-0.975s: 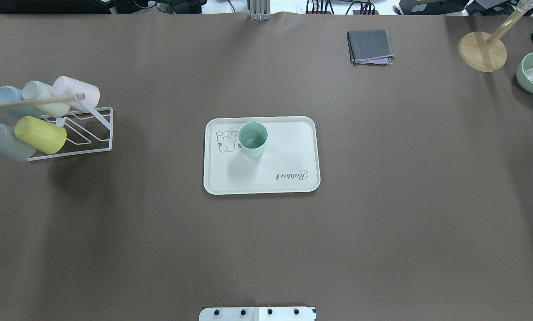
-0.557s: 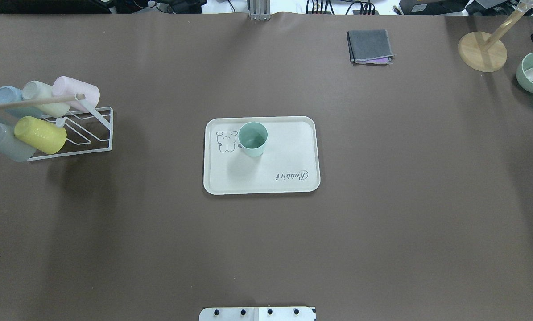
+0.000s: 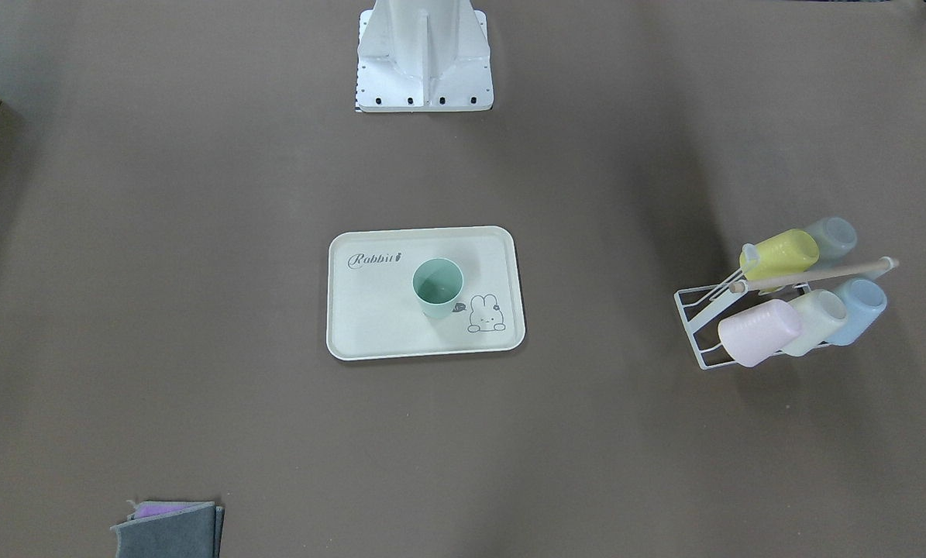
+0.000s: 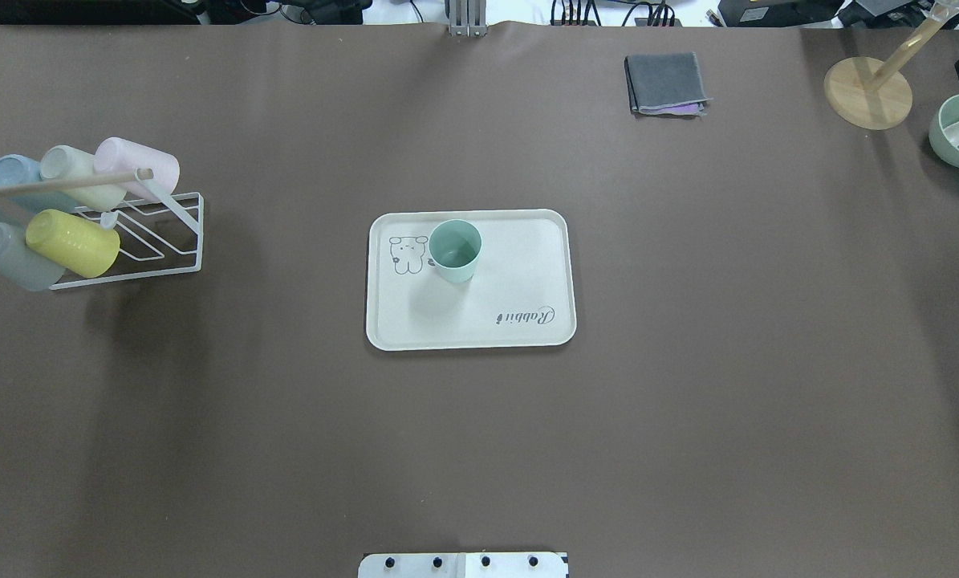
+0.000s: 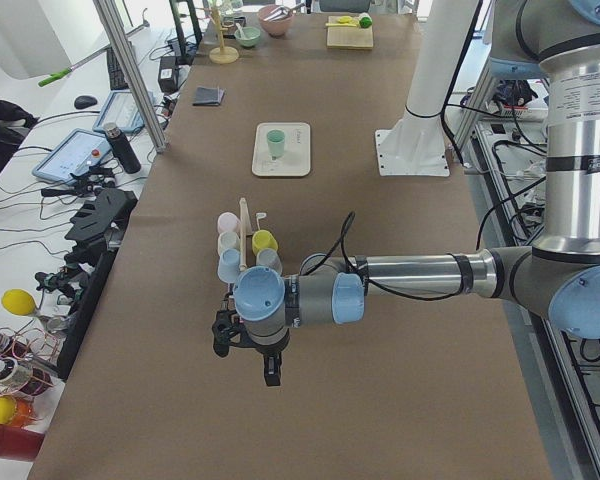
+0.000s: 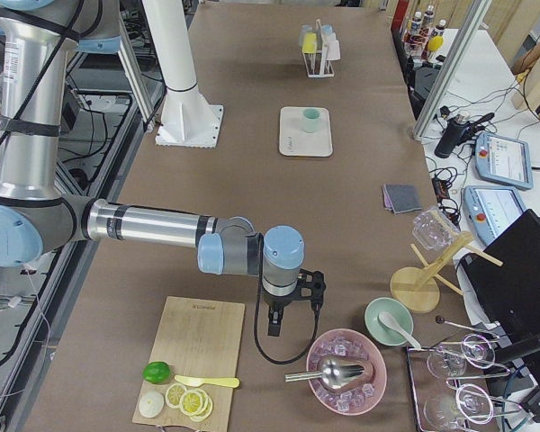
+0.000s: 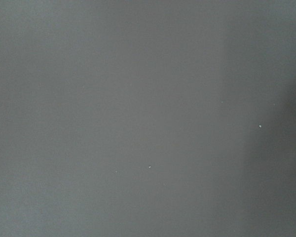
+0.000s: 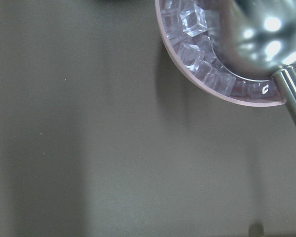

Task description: Pick up and place green cup on tray

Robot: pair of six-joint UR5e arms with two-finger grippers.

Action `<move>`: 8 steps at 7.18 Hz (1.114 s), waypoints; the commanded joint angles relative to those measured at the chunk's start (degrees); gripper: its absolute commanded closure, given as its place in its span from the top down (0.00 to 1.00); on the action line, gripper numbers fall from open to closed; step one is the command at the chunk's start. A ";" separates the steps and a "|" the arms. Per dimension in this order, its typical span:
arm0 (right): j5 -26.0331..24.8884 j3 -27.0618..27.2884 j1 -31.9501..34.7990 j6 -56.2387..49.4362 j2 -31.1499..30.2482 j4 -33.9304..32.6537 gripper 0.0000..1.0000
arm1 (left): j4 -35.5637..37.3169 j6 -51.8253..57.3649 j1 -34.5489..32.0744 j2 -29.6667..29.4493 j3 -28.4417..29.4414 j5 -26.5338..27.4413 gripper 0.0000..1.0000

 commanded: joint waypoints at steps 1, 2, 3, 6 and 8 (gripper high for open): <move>-0.04 -0.06 0.00 0.00 0.00 0.00 1.00 | 0.00 0.02 0.00 0.00 0.04 0.01 0.99; -0.04 -0.06 0.00 0.00 0.00 0.00 1.00 | 0.00 0.02 0.00 0.00 0.13 0.01 0.99; -0.04 -0.06 0.00 0.00 0.00 0.00 1.00 | 0.18 0.02 0.00 0.18 0.04 0.01 0.99; -0.04 -0.06 0.00 0.00 0.00 0.00 1.00 | 0.27 0.02 -0.09 0.53 -0.48 0.01 0.99; -0.04 -0.06 0.00 0.00 0.00 0.00 1.00 | 0.35 0.02 0.00 0.62 -1.27 -0.08 0.99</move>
